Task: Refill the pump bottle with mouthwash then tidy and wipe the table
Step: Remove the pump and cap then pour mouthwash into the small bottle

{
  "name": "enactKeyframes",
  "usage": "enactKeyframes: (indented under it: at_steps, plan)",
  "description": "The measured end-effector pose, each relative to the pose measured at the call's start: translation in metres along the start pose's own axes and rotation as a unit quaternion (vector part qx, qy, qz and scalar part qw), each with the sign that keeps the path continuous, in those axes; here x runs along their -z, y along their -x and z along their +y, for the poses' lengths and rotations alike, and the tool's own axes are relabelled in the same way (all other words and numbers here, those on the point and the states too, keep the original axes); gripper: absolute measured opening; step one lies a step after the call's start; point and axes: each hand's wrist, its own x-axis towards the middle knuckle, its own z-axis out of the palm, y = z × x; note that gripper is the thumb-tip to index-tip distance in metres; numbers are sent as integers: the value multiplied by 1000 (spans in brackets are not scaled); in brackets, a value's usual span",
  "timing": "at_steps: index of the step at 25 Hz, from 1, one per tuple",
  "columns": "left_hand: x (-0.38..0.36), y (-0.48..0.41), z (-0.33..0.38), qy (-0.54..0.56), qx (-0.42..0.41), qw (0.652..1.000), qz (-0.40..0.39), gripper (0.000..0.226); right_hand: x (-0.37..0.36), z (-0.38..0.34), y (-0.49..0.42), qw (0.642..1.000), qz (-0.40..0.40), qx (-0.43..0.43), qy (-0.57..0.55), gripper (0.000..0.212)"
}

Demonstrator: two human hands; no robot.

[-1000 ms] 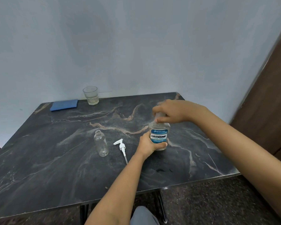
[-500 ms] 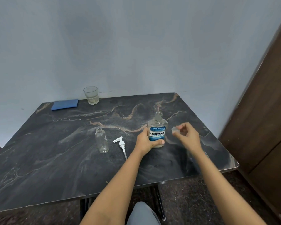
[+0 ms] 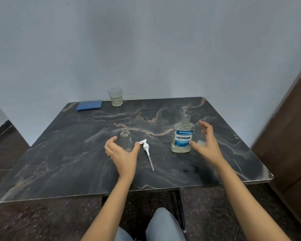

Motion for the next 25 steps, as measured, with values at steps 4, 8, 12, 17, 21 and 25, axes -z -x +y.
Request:
enactKeyframes:
  at_steps: [4,8,12,17,21,25]
  plan:
    - [-2,-25,-16,26,15,988,-152,88,-28,0,-3,998,-29,-39,-51,62]
    - [1,-31,-29,2,49,983,-175,40,-48,5,4,996,28,-41,-73,51]
    - [18,-26,-42,-25,42,979,-199,38,-60,-8,3,999,18,-23,-33,51]
    - [25,-20,-48,-32,34,978,-203,47,-79,-49,-2,997,5,44,60,52]
    - [26,-19,-46,-38,31,978,-204,50,-99,-69,-9,981,-42,87,166,54]
    - [27,-19,-45,-40,34,977,-207,52,-113,-80,-15,941,-60,128,308,54]
